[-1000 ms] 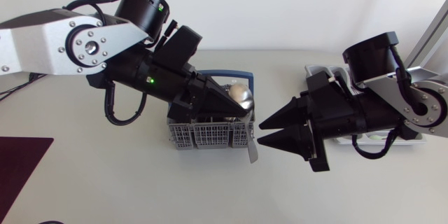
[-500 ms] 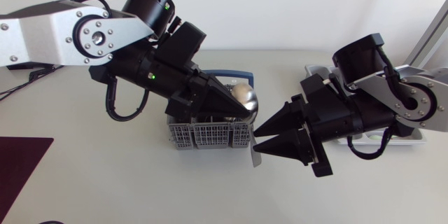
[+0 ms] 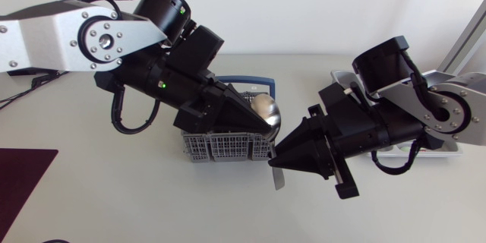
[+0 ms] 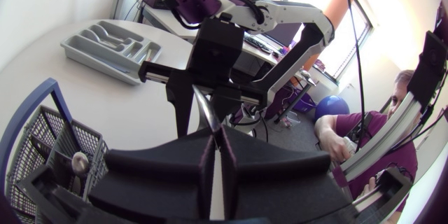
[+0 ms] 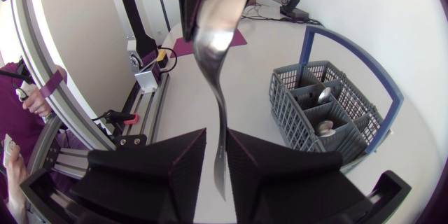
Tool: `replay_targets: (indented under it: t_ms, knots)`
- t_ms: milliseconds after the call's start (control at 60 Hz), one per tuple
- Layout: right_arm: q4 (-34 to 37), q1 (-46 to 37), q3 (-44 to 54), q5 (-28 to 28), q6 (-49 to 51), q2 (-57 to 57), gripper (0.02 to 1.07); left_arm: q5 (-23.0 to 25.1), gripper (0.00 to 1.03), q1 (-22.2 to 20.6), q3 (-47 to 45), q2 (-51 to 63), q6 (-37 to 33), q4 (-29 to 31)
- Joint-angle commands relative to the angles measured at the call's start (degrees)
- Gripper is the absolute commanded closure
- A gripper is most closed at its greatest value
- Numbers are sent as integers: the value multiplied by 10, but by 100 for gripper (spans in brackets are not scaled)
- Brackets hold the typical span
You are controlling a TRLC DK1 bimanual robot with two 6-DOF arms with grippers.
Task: Sort the cutlery from the basket into the organizer compartments.
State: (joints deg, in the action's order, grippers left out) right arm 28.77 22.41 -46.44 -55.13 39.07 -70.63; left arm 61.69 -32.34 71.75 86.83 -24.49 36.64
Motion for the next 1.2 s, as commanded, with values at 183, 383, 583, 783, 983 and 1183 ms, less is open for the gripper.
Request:
replay_targets:
  t_ms: [183,383,583,783,983,1183]
  knots:
    - [19,11,13,-5,1,14,99,16,100,-3,-2,-24,-14,5]
    - [21,18,29,5,-12,41,101,16,64,14,-5,-36,-8,9]
    - [34,16,46,30,-29,73,101,15,10,26,1,-55,9,7]
    - [20,-44,55,115,-68,107,101,-61,7,56,-11,-94,71,-42]
    - [-42,-126,54,226,-116,102,101,-199,7,57,-49,-122,102,-83]
    - [-109,-191,27,331,-150,37,101,-288,7,48,-84,-139,102,-91]
